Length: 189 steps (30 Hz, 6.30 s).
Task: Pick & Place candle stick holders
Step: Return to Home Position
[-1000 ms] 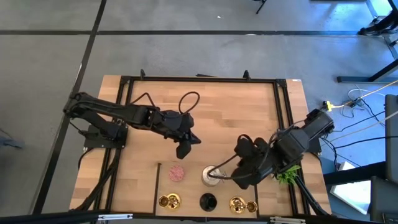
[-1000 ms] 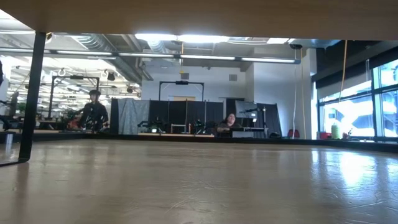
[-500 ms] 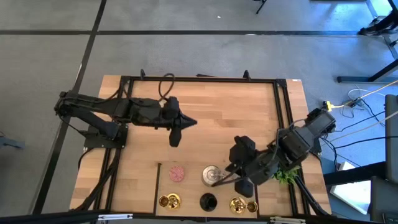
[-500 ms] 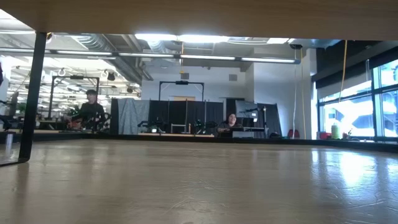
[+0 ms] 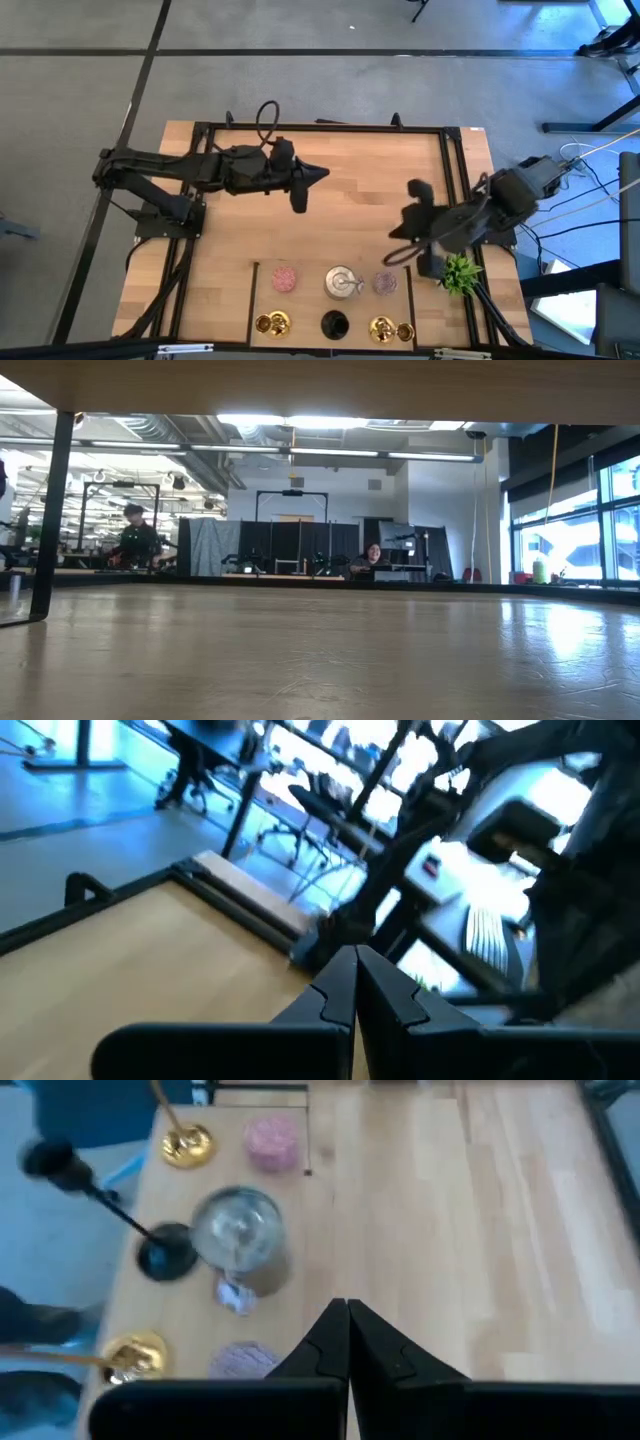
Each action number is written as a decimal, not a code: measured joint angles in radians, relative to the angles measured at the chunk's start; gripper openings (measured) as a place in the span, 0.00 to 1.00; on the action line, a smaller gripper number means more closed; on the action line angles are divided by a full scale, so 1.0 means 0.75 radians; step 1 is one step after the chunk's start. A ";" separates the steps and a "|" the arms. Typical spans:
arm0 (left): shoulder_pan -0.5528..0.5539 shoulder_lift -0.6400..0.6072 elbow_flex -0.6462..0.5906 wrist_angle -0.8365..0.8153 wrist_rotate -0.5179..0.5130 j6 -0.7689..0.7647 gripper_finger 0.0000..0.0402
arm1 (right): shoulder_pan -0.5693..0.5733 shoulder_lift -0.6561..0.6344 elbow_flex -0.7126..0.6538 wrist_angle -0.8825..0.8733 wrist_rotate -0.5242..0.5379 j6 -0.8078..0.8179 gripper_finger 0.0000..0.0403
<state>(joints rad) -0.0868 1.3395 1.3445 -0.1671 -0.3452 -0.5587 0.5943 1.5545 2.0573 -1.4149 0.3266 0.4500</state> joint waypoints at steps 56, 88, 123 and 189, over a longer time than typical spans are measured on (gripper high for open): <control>0.005 0.036 0.001 0.159 -0.529 -0.345 0.00 | -0.182 -2.069 -2.223 1.252 0.076 -0.281 0.00; -0.024 0.036 0.001 0.146 -0.526 -0.358 0.00 | -0.595 -2.046 -2.655 1.704 -0.269 -0.274 0.00; 0.033 -0.015 -0.001 0.034 0.102 0.376 0.00 | -0.808 -2.045 -2.654 1.693 -0.601 -0.200 0.00; -0.050 -1.786 -1.781 0.351 0.210 0.453 0.00 | -0.808 -2.046 -2.653 1.693 -0.602 -0.201 0.00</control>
<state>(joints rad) -0.1246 -0.0002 0.0090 0.0960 -0.1879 -0.2189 -0.0117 0.0203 0.0672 -0.1452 -0.1249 0.2989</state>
